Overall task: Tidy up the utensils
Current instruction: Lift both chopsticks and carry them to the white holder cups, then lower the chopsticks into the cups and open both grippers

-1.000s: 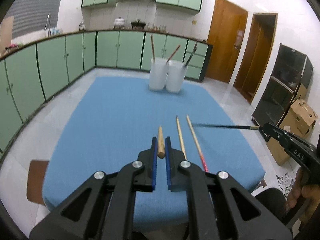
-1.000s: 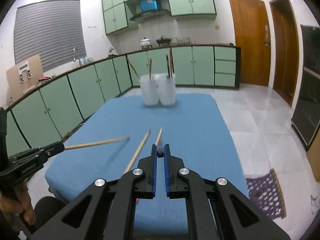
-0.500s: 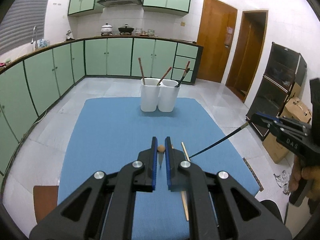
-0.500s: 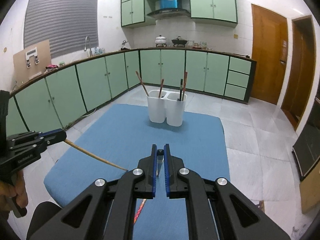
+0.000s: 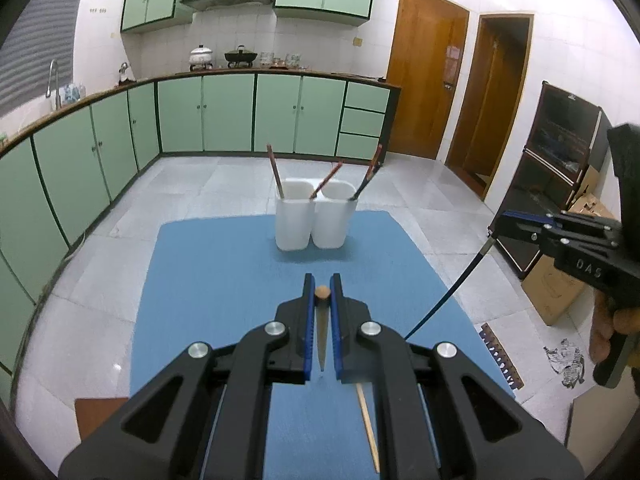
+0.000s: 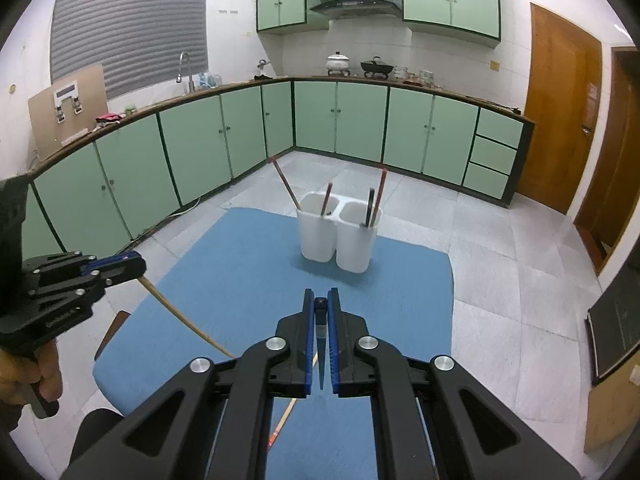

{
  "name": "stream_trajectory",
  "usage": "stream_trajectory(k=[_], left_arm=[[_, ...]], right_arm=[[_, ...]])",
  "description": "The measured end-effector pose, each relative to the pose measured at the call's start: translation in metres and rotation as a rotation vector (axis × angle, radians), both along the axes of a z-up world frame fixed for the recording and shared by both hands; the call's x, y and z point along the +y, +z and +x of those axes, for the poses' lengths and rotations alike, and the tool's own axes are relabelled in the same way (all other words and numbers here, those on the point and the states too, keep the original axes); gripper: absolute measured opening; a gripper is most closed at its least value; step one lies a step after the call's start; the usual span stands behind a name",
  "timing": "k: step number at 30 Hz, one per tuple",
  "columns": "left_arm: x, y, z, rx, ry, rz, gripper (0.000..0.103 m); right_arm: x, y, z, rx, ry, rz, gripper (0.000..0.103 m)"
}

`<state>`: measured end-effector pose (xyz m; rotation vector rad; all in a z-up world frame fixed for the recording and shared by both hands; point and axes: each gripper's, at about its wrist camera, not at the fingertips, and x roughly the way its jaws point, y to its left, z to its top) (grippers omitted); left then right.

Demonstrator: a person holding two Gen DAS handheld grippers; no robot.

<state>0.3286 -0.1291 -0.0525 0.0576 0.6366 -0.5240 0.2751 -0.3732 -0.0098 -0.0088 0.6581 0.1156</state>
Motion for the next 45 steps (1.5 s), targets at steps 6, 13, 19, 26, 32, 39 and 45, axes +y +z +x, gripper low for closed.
stream_trajectory(k=[6, 13, 19, 26, 32, 39, 45], left_arm=[[-0.009, 0.042, 0.019, -0.074, 0.006, 0.005, 0.006], [-0.026, 0.105, 0.045, -0.186, 0.03, -0.014, 0.006], [-0.049, 0.14, 0.076, -0.259, 0.057, -0.043, 0.006], [-0.084, 0.136, 0.132, -0.285, 0.059, -0.038, 0.006], [-0.113, 0.107, 0.189, -0.267, 0.052, -0.01, 0.006], [-0.126, 0.093, 0.234, -0.253, 0.05, -0.013, 0.006], [-0.125, 0.083, 0.243, -0.243, 0.05, -0.021, 0.006]], right_arm=[[0.001, 0.041, 0.021, -0.038, 0.005, -0.005, 0.006], [-0.009, 0.097, 0.062, -0.109, -0.023, 0.022, 0.006], [-0.009, 0.128, 0.106, -0.162, -0.043, 0.002, 0.006], [-0.02, 0.126, 0.165, -0.197, -0.068, -0.004, 0.006], [-0.037, 0.088, 0.221, -0.161, -0.083, 0.004, 0.006], [-0.056, 0.036, 0.263, -0.093, -0.09, 0.031, 0.006], [-0.059, 0.009, 0.27, -0.052, -0.088, 0.021, 0.006]])
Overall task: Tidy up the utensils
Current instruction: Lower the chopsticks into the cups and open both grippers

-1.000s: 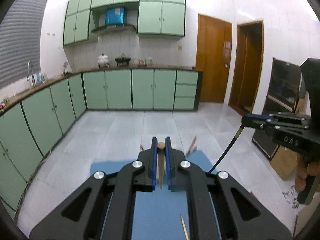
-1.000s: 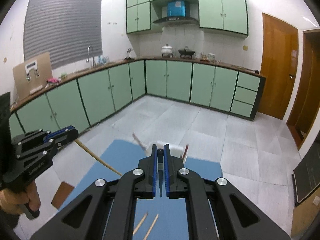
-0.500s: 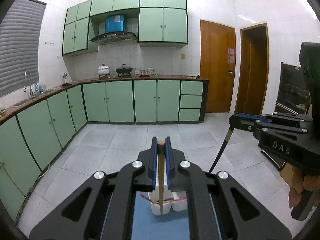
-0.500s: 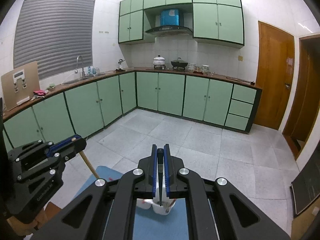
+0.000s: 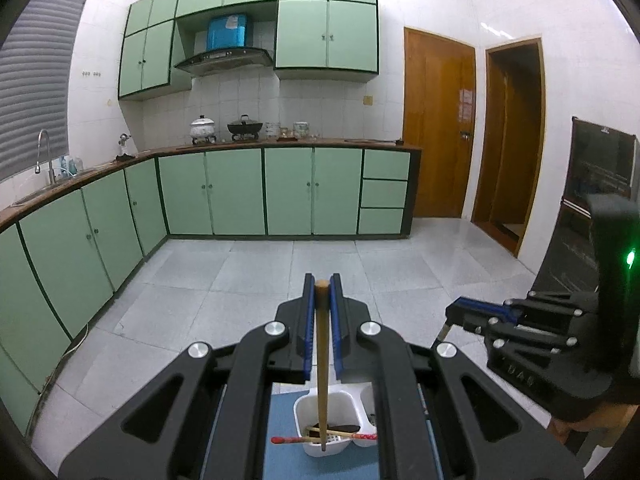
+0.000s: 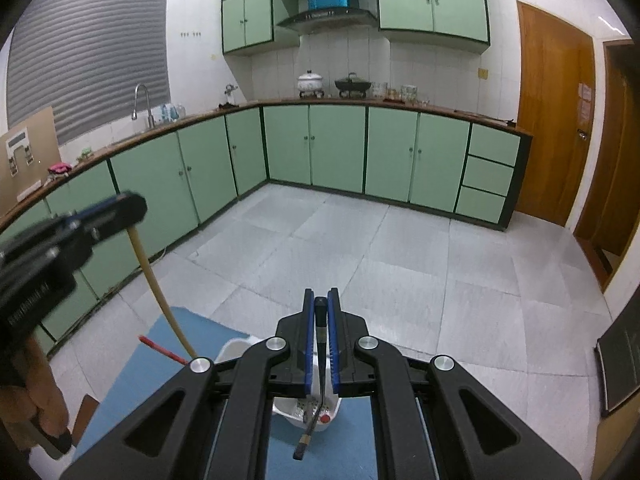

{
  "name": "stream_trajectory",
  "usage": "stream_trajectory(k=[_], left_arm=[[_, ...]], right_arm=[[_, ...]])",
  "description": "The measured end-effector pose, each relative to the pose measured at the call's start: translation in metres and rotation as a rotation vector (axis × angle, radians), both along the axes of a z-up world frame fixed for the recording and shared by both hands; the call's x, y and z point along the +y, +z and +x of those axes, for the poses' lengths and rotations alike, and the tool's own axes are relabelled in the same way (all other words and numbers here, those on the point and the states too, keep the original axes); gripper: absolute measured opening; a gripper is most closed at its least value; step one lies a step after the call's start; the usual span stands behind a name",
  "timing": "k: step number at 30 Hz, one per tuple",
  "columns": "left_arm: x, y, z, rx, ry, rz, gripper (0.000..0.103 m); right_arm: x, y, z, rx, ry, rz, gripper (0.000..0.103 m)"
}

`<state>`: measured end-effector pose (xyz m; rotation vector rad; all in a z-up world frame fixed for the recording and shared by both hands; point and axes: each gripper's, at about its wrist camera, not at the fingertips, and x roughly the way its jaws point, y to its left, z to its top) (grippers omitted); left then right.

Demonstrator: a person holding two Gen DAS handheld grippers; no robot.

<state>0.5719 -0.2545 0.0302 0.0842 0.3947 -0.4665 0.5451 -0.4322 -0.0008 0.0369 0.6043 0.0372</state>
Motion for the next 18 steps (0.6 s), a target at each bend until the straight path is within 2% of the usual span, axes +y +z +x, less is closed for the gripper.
stream_trajectory(k=[2, 4, 8, 14, 18], left_arm=[[-0.001, 0.011, -0.002, -0.004, -0.012, -0.005, 0.006], [-0.004, 0.024, -0.009, -0.055, -0.014, 0.025, 0.006], [-0.001, 0.033, -0.011, -0.078, -0.007, 0.023, 0.006], [-0.008, 0.017, -0.004, -0.083, -0.002, 0.009, 0.006], [-0.01, -0.006, -0.003, -0.063, -0.003, 0.023, 0.006]], right_arm=[[0.0, -0.003, 0.0, 0.007, -0.002, 0.01, 0.006], [0.002, -0.002, -0.002, 0.005, 0.002, 0.009, 0.006], [0.002, 0.006, -0.003, -0.005, 0.007, 0.004, 0.006], [0.005, 0.002, -0.002, 0.005, 0.018, -0.01, 0.006], [0.001, -0.003, -0.003, 0.012, 0.015, -0.003, 0.006]])
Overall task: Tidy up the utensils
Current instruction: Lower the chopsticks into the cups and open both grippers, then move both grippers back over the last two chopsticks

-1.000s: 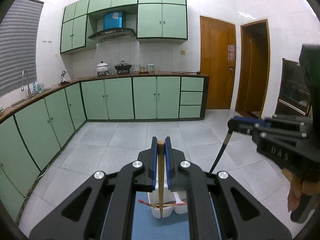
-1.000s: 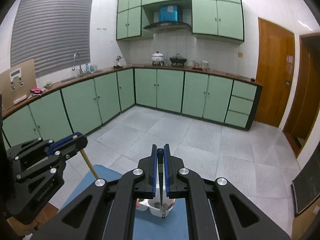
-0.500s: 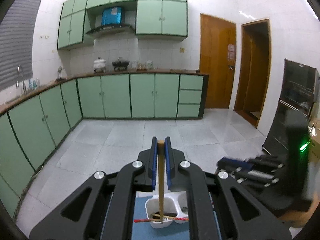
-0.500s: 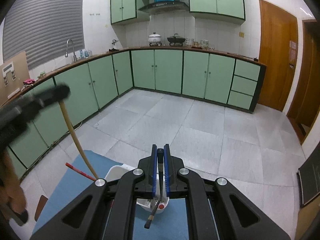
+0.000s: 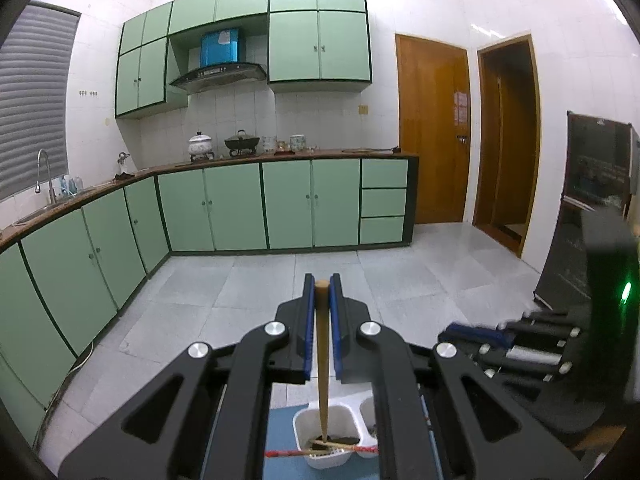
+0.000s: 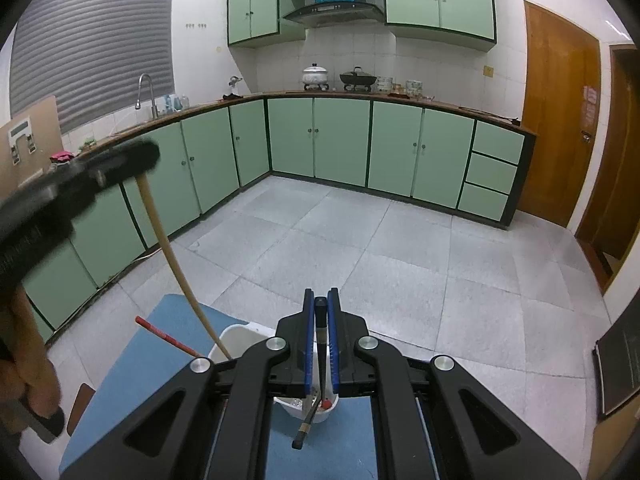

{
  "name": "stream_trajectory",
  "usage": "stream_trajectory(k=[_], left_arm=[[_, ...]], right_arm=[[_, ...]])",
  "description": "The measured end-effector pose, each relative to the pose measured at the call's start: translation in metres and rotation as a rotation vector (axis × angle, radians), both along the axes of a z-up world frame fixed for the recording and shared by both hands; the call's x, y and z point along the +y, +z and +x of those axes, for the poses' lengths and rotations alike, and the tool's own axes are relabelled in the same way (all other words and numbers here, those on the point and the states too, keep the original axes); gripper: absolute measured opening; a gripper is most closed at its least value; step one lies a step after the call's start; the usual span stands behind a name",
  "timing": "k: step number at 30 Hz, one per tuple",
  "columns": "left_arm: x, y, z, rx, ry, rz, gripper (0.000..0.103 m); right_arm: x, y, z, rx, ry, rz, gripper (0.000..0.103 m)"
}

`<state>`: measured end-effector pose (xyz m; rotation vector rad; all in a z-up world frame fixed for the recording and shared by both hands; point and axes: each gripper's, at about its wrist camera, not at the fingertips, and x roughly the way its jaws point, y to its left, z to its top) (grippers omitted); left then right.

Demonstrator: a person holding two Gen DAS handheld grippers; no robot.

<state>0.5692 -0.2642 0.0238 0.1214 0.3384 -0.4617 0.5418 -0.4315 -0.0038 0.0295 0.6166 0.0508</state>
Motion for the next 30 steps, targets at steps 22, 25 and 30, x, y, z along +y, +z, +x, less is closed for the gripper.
stream_trajectory(k=[22, 25, 30], left_arm=[[0.055, 0.01, -0.086, -0.006, 0.02, 0.009, 0.025], [0.069, 0.002, -0.12, 0.017, 0.013, -0.002, 0.029], [0.1, -0.022, -0.194, 0.064, 0.031, -0.019, 0.038]], right_arm=[[0.006, 0.042, -0.07, -0.082, -0.016, 0.048, 0.013], [0.01, 0.045, -0.106, -0.116, -0.005, 0.038, 0.014], [0.025, 0.027, -0.189, -0.171, 0.009, 0.025, 0.017]])
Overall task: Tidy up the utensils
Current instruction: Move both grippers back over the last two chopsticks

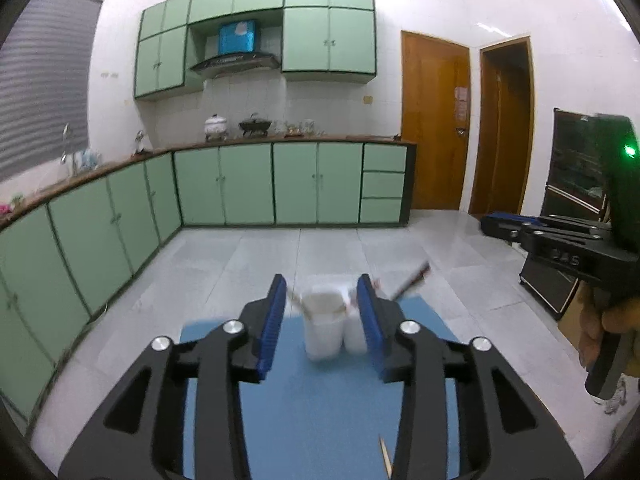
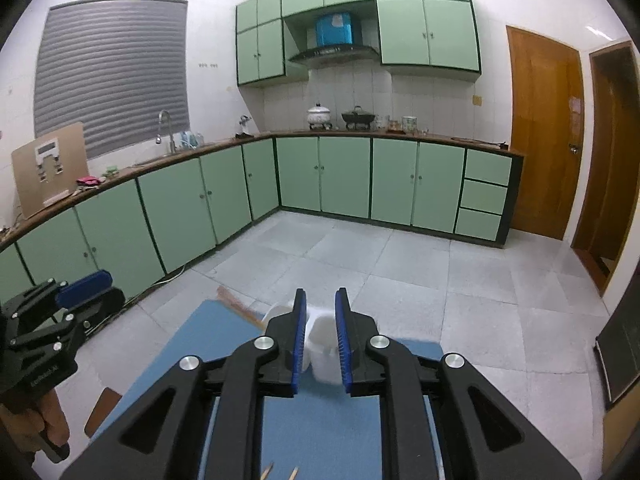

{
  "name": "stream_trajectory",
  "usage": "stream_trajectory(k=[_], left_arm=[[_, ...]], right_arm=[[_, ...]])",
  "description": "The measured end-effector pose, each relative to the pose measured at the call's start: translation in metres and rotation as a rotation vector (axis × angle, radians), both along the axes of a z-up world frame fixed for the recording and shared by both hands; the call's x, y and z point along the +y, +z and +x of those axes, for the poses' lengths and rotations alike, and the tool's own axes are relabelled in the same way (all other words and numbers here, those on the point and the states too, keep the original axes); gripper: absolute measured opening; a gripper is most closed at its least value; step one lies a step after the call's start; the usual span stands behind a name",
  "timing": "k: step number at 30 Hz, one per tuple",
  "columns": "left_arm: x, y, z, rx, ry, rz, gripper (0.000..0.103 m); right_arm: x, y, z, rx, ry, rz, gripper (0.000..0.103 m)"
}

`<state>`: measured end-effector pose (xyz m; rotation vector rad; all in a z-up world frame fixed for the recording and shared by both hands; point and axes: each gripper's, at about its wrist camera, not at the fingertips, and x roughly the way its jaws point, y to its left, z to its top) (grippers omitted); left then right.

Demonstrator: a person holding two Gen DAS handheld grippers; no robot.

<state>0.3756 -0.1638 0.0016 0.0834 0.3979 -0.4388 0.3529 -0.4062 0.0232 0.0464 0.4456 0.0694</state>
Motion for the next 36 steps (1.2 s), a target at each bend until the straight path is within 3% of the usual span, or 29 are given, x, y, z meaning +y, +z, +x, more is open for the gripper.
stream_trajectory(k=[5, 10, 18, 24, 36], left_arm=[[0.023, -0.02, -0.066, 0.016, 0.0, -0.003, 0.045], [0.037, -0.044, -0.114, 0.046, 0.007, -0.009, 0.049], [0.072, -0.11, -0.164, 0.131, 0.084, -0.045, 0.054], [0.096, -0.146, -0.18, 0.199, 0.152, -0.069, 0.055], [0.105, -0.164, -0.181, 0.229, 0.183, -0.053, 0.055]], right_arm=[[0.024, -0.036, -0.081, -0.034, 0.006, -0.029, 0.02], [0.043, -0.09, -0.153, -0.028, -0.028, -0.02, 0.023], [0.077, -0.209, -0.226, 0.078, -0.145, 0.034, 0.024], [0.099, -0.267, -0.233, 0.169, -0.153, 0.044, 0.024], [0.123, -0.277, -0.208, 0.179, -0.101, 0.019, 0.024]])
